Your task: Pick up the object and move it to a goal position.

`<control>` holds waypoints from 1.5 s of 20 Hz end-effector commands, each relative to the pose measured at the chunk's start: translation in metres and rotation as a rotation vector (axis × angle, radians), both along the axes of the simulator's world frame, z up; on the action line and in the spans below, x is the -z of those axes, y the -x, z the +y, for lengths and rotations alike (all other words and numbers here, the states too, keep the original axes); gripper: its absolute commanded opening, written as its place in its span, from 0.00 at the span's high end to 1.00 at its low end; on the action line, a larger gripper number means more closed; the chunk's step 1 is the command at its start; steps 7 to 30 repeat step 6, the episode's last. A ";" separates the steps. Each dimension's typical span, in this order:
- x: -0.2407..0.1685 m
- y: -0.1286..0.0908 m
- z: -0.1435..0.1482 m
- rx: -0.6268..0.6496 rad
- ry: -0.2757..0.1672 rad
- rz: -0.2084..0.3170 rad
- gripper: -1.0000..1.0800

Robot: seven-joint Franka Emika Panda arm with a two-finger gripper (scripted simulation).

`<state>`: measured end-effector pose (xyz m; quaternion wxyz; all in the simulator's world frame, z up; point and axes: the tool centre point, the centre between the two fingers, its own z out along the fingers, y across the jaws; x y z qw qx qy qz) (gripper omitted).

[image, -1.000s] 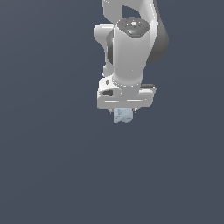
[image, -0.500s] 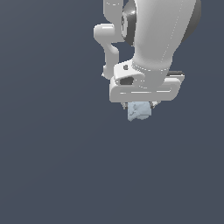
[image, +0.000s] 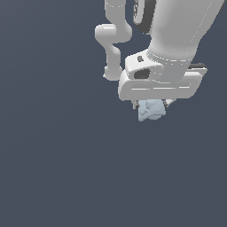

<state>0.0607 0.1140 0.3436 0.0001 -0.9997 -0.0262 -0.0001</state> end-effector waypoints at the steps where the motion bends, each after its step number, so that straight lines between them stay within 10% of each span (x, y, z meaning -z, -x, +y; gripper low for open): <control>1: -0.004 -0.002 0.003 0.000 0.000 0.000 1.00; 30: -0.006 -0.004 0.004 0.000 0.000 0.000 1.00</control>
